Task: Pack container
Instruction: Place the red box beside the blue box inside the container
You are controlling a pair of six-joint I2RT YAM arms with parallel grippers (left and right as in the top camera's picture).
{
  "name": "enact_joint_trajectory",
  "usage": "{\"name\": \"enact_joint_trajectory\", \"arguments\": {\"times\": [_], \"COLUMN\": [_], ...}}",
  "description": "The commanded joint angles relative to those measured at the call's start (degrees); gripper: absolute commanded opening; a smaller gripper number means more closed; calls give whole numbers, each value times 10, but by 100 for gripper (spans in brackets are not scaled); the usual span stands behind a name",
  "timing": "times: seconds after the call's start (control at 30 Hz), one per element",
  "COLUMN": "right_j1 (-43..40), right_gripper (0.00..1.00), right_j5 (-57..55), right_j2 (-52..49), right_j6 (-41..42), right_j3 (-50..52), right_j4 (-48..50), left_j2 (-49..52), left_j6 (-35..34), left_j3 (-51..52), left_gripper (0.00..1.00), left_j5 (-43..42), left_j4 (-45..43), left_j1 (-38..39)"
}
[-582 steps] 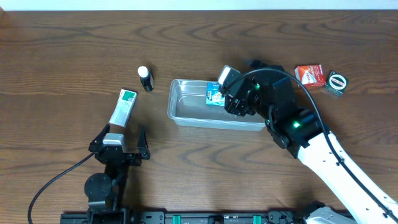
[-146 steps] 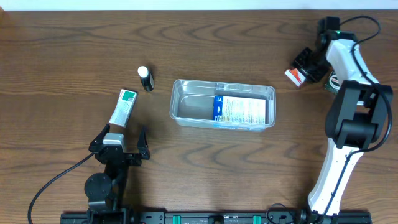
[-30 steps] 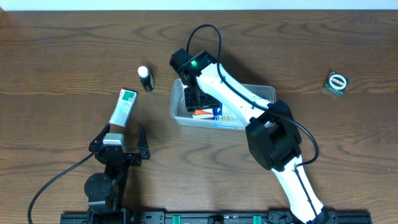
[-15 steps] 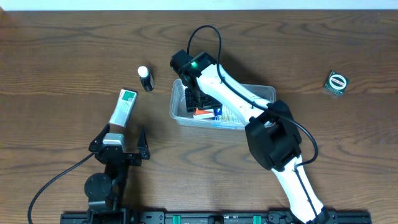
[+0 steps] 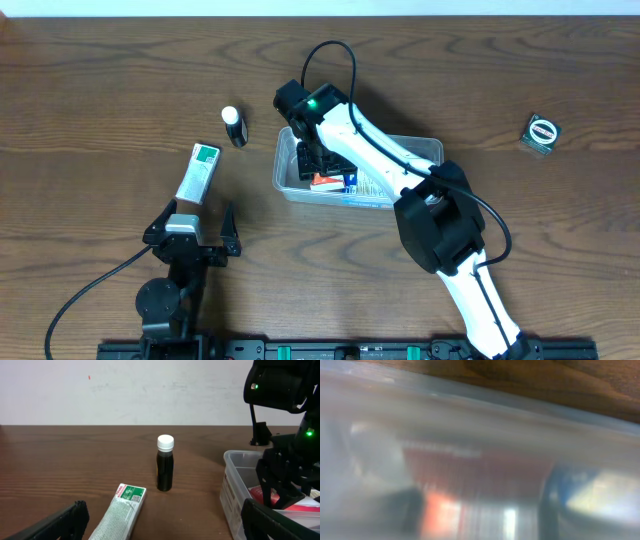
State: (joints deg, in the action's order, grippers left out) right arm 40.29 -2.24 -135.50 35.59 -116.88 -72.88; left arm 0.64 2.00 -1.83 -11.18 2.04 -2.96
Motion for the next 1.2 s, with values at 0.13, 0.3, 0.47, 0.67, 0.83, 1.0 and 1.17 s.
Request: {"name": "enact_joint_trajectory", "arguments": {"times": [0.13, 0.3, 0.47, 0.67, 0.83, 1.0, 1.17], "right_j1": [1, -3, -5, -5, -5, -5, -5], "right_gripper": [66, 66, 68, 72, 72, 68, 55], "right_j5": [-1, -1, 1, 1, 1, 1, 1], "right_j2": [3, 3, 3, 3, 3, 3, 3], "right_j6": [-2, -10, -20, -24, -24, -29, -31], "right_j3": [6, -12, -41, -56, -56, -63, -65], "right_j4": [-8, -15, -26, -32, -34, -37, -42], "left_j2": [0, 0, 0, 0, 0, 0, 0], "left_j6": [10, 10, 10, 10, 10, 10, 10], "left_j3": [16, 16, 16, 16, 16, 16, 16], "left_gripper": [98, 98, 98, 98, 98, 98, 98], "left_j5": [0, 0, 0, 0, 0, 0, 0], "left_j4": [9, 9, 9, 9, 9, 9, 9], "left_j1": [-3, -3, -3, -3, -3, -3, -3]}}
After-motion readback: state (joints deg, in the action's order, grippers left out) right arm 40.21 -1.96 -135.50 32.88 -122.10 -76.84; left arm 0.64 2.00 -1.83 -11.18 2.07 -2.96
